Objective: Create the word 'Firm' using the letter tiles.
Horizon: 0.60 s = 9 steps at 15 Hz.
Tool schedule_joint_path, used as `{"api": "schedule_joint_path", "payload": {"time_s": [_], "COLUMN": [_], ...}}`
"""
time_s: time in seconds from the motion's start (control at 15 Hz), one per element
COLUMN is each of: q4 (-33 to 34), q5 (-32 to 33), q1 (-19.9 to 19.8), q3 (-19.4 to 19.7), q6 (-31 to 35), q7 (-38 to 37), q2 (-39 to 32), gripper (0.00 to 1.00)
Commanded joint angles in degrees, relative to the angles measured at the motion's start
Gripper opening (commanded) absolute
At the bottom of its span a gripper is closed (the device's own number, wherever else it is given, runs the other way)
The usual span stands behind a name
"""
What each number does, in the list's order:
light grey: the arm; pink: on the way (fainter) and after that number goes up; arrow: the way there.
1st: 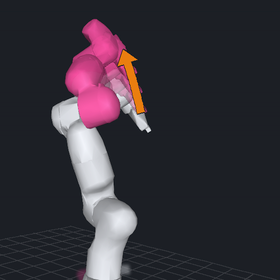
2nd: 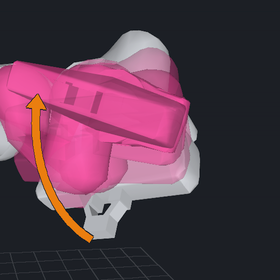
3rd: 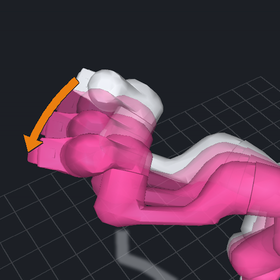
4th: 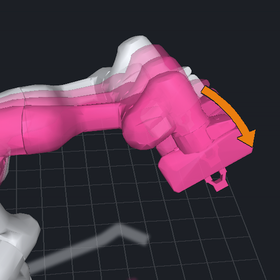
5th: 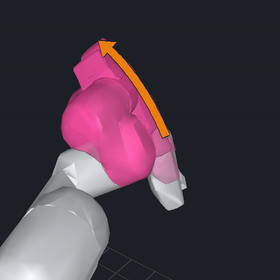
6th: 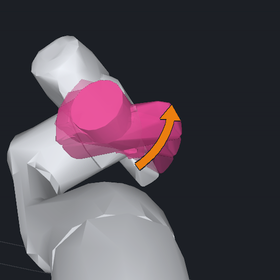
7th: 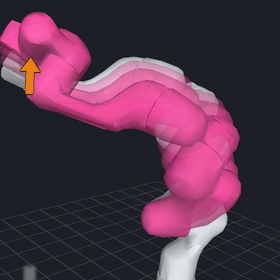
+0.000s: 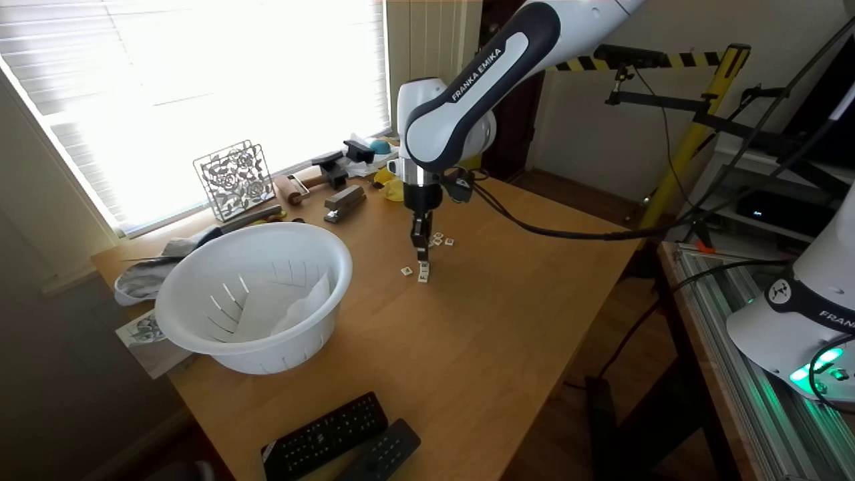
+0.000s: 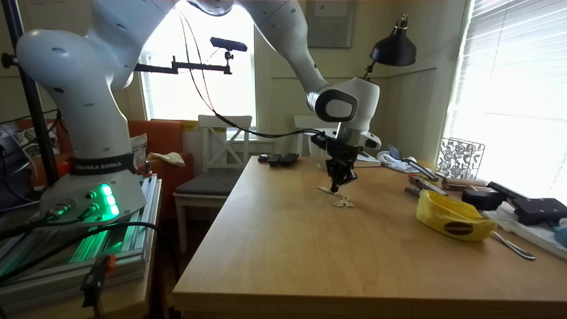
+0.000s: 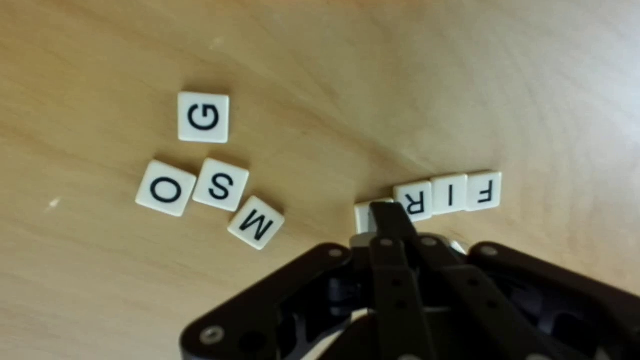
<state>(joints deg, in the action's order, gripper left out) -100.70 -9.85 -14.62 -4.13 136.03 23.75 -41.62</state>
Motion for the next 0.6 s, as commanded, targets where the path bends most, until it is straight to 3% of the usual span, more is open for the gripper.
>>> {"api": "schedule_joint_path", "payload": {"time_s": [0.0,0.53], "q4": [2.67,3.3], "q5": [0.46,0.01], "q1": [-0.12,-0.48], "q3": [0.11,0.65], "q6": [-1.36,0.26], "q7": [-0.11,-0.77], "q2": [-1.83,-2.36], "gripper": [0.0,0.0]}}
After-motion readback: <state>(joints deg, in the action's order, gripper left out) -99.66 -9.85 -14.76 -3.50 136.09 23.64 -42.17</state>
